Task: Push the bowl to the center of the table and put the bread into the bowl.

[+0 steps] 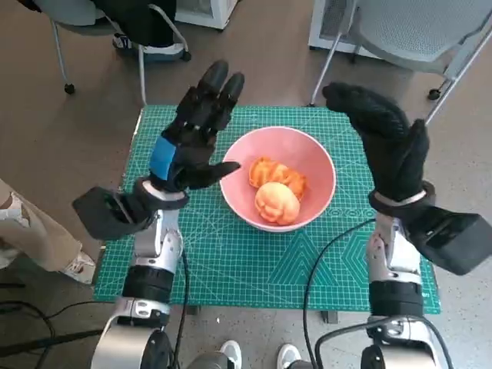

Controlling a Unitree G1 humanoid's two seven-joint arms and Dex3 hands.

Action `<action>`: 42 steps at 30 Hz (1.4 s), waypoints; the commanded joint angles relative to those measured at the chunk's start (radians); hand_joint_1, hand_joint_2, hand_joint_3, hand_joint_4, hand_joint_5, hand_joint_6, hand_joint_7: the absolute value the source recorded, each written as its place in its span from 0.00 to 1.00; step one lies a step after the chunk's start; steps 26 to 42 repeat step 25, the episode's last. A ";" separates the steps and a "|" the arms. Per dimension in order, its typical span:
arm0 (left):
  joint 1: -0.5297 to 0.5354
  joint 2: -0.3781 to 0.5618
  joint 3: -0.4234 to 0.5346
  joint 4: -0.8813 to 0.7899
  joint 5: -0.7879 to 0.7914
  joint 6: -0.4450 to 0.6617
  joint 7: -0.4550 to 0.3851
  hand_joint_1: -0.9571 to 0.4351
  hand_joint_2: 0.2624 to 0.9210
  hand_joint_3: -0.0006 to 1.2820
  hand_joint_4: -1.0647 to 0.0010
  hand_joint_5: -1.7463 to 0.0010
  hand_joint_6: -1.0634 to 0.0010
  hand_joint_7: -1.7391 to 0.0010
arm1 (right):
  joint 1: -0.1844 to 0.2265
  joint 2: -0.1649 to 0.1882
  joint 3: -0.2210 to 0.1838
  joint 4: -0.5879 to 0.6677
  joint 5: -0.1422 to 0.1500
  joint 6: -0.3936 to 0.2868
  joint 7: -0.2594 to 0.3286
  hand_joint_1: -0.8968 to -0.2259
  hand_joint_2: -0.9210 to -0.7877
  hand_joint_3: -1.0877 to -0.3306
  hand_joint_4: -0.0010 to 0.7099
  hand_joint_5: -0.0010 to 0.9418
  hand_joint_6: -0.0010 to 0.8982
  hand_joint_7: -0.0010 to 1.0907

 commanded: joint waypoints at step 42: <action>-0.029 -0.013 0.023 0.070 0.010 -0.119 0.007 0.26 1.00 0.07 1.00 1.00 0.95 1.00 | -0.025 -0.008 0.027 0.086 -0.043 -0.082 -0.010 0.32 0.00 0.50 0.32 0.01 0.06 0.50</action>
